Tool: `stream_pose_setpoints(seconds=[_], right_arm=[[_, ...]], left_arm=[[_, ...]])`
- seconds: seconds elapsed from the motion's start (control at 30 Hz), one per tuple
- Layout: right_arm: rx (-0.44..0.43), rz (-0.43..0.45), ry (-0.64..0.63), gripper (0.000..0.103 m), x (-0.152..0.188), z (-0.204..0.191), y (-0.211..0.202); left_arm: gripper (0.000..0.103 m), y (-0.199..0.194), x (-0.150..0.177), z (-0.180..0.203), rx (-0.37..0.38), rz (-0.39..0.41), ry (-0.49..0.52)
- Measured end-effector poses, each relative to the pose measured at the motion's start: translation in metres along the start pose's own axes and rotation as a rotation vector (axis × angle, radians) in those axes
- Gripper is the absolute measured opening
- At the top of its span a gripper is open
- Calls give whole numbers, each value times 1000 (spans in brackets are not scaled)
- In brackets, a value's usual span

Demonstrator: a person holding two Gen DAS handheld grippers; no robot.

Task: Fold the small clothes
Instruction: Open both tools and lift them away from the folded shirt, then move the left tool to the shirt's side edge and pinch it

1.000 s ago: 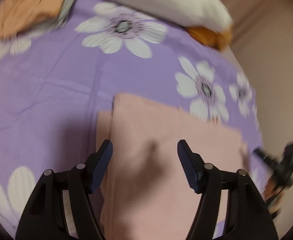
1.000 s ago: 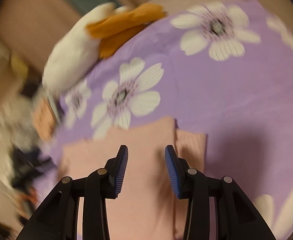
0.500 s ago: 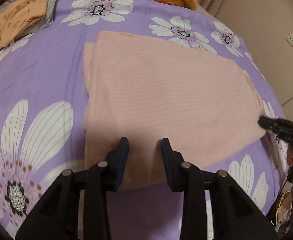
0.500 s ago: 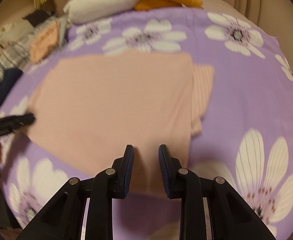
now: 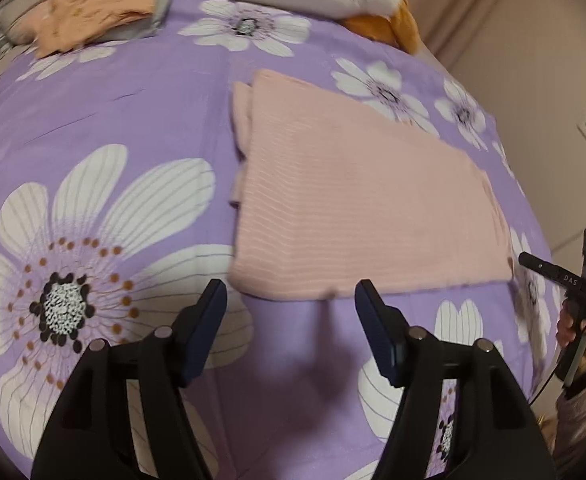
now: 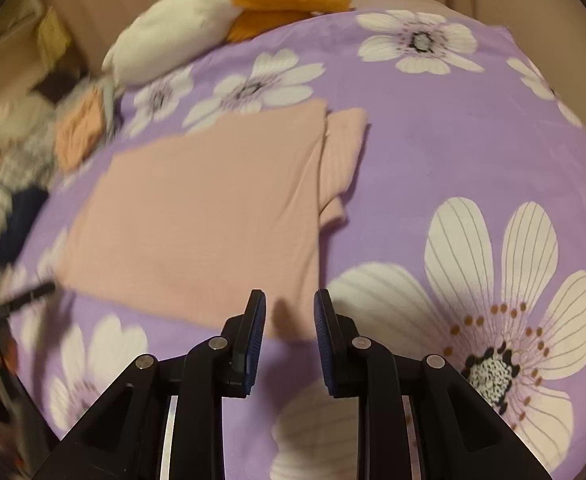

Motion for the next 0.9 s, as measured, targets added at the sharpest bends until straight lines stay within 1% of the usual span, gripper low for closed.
stream_pose_setpoints(seconds=[0.1, 0.17, 0.23, 0.33, 0.4, 0.47, 0.53, 0.57, 0.73, 0.83, 0.87, 0.9], right_arm=[[-15, 23, 53, 24, -10, 6, 10], [-12, 15, 82, 25, -13, 9, 22], [-22, 10, 112, 25, -15, 12, 30], [-72, -6, 148, 25, -11, 13, 38], [-76, -12, 130, 25, -9, 11, 40], [-65, -6, 110, 9, -8, 11, 36], [-68, 1, 125, 6, -8, 16, 31], [-57, 2, 132, 3, -7, 19, 29], [-12, -11, 137, 3, -5, 28, 31], [63, 28, 115, 3, -11, 25, 17], [75, 50, 95, 3, -14, 20, 10], [64, 61, 83, 3, -16, 17, 5]], left_arm=[[66, 7, -5, -6, 16, -12, -68], [66, 11, -9, -8, 18, -14, -107], [65, 16, -13, -8, 36, -11, -144], [65, 25, -14, -3, 21, -31, -138], [65, 28, -14, 1, 3, -34, -112], [65, 28, -14, 1, -2, -34, -97], [64, 30, -14, -3, 5, -37, -102], [63, 30, -14, -4, 8, -38, -105], [62, 28, -13, -11, 23, -46, -139], [64, 21, -13, -14, 40, -51, -156], [65, 19, -12, -15, 52, -55, -160], [67, 18, -11, -16, 72, -62, -172]])
Point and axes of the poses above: each gripper's, at about its wrist camera, not at the fingertips, and y roughly the way its jaws point, z to its right, x to its underside, the point moved 4 cm from there along y, roughly the way its jaws point, and after that the axes turned 5 degrees about -x, right-handed, at the moved point
